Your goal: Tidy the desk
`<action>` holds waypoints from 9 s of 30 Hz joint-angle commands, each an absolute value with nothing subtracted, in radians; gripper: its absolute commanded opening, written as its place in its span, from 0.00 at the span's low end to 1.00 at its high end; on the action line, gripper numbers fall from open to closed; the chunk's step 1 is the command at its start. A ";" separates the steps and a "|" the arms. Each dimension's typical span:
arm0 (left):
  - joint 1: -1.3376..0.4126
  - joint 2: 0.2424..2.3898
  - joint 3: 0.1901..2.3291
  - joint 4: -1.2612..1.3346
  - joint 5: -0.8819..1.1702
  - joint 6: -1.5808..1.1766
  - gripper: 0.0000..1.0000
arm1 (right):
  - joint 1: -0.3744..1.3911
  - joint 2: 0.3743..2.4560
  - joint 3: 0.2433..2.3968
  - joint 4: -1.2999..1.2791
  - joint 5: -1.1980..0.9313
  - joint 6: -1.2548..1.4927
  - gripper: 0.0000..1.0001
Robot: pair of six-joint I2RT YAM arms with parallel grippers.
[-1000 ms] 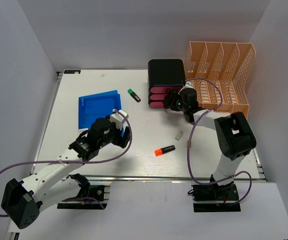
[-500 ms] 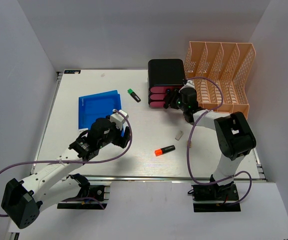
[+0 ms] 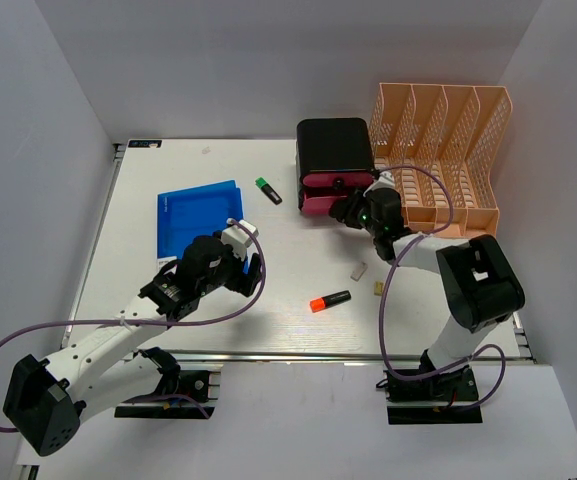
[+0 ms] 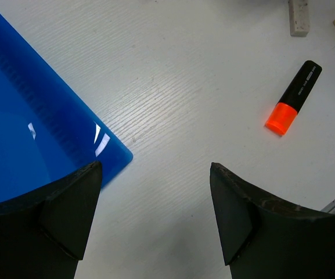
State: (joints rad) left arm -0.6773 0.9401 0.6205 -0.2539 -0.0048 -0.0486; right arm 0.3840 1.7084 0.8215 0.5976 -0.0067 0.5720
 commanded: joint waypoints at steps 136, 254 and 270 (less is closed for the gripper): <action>-0.854 1.977 1.638 -0.057 -0.101 0.775 0.02 | -0.112 0.920 0.784 -0.192 -0.600 -0.268 0.07; -0.788 0.333 0.597 -0.351 -0.529 -0.170 0.86 | 0.653 2.592 2.200 -0.075 0.089 -0.124 0.57; -0.788 0.319 0.594 -0.344 -0.526 -0.166 0.86 | 0.657 2.519 2.077 -0.213 0.031 -0.173 0.36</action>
State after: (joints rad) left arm -0.7937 0.3210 0.5987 -0.3584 -0.5365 -0.1730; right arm 0.6548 2.5664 2.1311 -0.1116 0.0601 -0.1452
